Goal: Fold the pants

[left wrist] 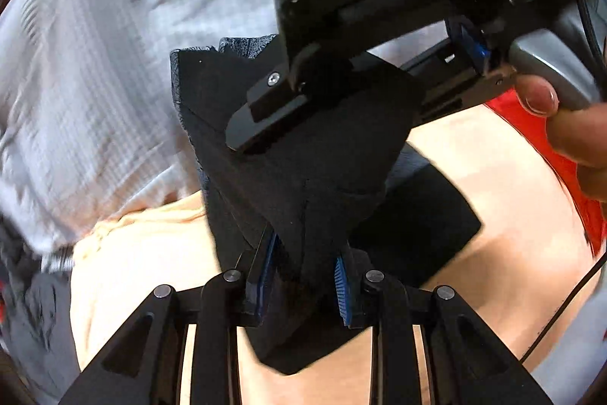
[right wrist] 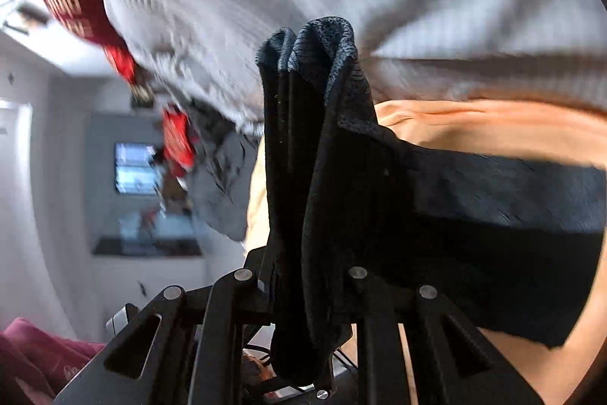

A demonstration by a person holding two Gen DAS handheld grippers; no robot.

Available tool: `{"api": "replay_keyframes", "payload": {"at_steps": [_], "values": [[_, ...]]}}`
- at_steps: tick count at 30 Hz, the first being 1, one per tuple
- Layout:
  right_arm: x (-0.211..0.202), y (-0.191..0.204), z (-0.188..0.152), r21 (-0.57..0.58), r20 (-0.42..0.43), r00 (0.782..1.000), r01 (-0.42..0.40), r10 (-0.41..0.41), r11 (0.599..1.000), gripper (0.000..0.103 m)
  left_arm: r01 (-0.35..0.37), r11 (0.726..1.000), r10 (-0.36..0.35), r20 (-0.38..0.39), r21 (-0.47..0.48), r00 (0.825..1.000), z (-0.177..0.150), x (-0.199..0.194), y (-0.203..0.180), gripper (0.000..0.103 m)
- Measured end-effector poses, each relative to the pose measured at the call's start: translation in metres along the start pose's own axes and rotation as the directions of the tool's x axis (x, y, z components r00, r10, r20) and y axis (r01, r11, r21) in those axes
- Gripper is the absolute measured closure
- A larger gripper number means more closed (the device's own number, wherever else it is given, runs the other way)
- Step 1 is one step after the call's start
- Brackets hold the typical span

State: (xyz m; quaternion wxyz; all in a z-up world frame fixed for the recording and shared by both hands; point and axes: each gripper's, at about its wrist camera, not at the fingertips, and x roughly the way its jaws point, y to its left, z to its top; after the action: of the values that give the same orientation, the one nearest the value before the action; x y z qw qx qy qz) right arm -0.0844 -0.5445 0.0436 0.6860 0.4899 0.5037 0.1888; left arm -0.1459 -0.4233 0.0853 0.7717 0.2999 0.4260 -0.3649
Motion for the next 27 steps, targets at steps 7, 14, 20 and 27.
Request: {"api": "replay_keyframes", "payload": {"at_steps": [7,14,20,27], "values": [[-0.054,-0.097,-0.043,0.149,0.11,0.994,-0.032,0.015,0.988,0.082,0.056,0.985,-0.038,-0.111,0.164,0.993,0.004,0.041,-0.084,0.075],[-0.051,-0.175,-0.075,0.281,0.132,0.991,-0.036,-0.001,0.959,0.082,0.026,0.959,0.034,-0.205,0.282,0.978,-0.021,0.082,-0.124,0.075],[-0.052,-0.184,-0.082,0.291,0.109,0.99,0.051,-0.086,0.955,0.077,0.005,0.944,0.072,-0.222,0.329,0.972,-0.028,0.088,-0.129,0.07],[-0.093,-0.149,-0.069,0.213,0.139,0.928,0.313,-0.346,0.926,0.058,0.04,0.99,-0.011,-0.216,0.133,0.976,-0.017,0.046,-0.06,0.048]]}}
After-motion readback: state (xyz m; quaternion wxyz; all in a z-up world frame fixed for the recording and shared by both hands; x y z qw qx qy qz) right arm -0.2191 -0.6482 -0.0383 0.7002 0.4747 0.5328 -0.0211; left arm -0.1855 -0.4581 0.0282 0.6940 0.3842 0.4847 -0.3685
